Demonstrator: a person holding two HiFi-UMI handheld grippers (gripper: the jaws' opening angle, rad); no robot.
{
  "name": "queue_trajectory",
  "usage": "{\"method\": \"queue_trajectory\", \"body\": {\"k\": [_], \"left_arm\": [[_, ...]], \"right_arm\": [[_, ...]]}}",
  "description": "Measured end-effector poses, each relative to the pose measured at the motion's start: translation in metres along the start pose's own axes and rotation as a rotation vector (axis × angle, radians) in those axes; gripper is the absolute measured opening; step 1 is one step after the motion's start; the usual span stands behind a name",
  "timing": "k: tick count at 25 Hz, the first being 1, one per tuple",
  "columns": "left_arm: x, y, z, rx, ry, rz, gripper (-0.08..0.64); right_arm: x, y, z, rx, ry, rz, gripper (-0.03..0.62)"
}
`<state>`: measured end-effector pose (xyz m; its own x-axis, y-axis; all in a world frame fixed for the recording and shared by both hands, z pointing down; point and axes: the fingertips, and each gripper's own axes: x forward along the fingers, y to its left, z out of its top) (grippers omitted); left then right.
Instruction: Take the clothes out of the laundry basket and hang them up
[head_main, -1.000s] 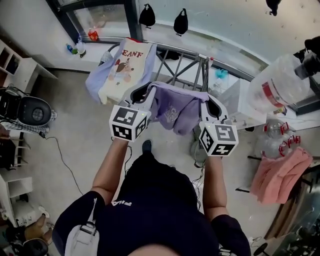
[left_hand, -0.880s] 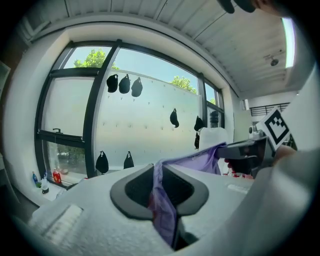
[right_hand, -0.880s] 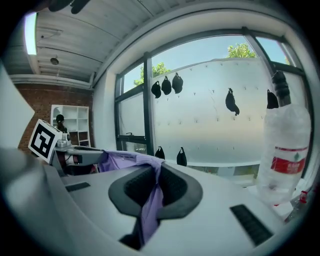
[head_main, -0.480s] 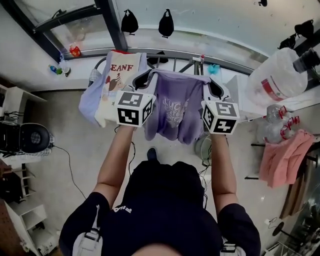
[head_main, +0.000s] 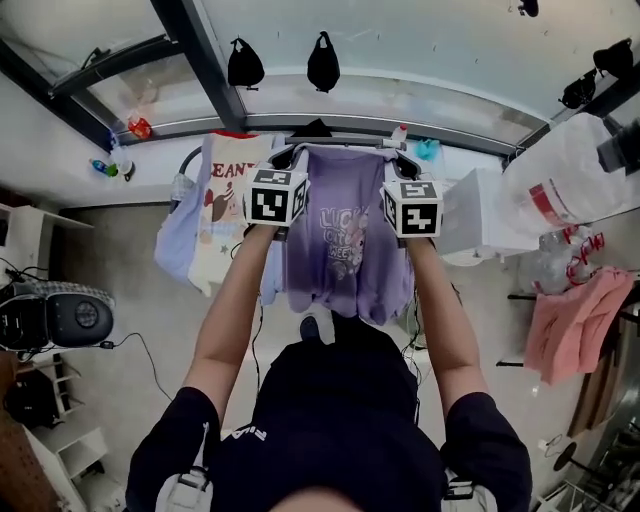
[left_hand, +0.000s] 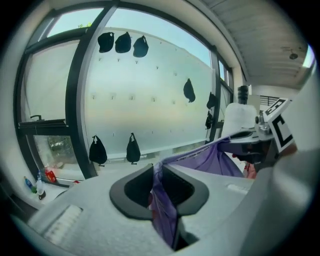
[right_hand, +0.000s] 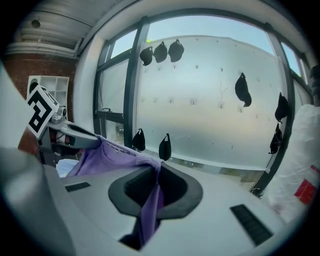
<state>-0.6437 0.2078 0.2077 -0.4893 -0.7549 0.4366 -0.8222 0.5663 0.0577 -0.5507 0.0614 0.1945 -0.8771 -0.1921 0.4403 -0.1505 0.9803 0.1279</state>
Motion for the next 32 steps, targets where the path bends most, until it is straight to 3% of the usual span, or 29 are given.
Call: {"method": "queue_trajectory", "body": {"k": [5,12,18,25,29,32], "left_arm": [[0.064,0.021,-0.034,-0.046,0.115,0.010,0.063],[0.128,0.048,-0.054,-0.117,0.174,0.022,0.061],[0.172,0.068,-0.076,-0.125,0.244,0.039,0.061],[0.213,0.079,-0.112,-0.147,0.330,0.045,0.064],[0.226,0.079,-0.111,-0.149,0.337,0.034,0.065],[0.229,0.082,-0.122,-0.146,0.378,0.047,0.132]], "right_arm": [[0.066,-0.012,-0.035,0.003,0.097,0.038,0.018],[0.134,-0.023,-0.056,0.033,0.151,0.086,0.018],[0.183,-0.027,-0.072,0.035,0.219,0.093,0.018],[0.218,-0.027,-0.104,-0.001,0.295,0.103,0.020],[0.226,-0.034,-0.111,0.003,0.298,0.095,0.020],[0.231,-0.035,-0.119,-0.003,0.328,0.114,0.048]]}}
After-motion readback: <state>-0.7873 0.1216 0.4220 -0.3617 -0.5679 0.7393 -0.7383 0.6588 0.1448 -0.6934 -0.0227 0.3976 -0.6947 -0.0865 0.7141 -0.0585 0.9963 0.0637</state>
